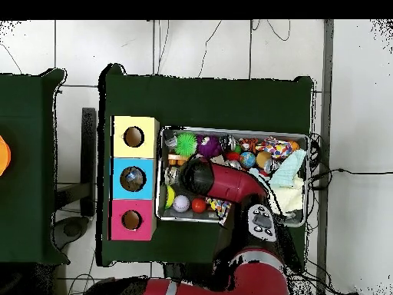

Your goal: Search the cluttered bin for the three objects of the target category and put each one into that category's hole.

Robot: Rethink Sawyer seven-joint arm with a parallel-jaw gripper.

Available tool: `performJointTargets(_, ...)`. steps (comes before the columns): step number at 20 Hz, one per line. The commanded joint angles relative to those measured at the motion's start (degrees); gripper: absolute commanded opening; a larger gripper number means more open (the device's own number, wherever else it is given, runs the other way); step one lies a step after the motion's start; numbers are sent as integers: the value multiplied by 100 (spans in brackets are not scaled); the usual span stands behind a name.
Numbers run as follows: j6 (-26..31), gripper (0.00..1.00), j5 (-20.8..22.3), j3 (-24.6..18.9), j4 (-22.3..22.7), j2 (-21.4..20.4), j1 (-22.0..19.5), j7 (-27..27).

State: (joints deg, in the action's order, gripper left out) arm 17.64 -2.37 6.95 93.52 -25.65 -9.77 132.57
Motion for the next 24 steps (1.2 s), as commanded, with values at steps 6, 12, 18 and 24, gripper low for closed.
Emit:
performJointTargets(6, 1627, 0, -156, -37, 677, -1613, -57, 347)
performJointTargets(12, 2181, 0, -72, -24, 706, -2011, -134, 175)
performJointTargets(18, 2294, 0, 34, -110, 586, -2010, -362, 4)
performJointTargets(24, 1981, 100, 39, -266, 572, -1807, -450, 96)
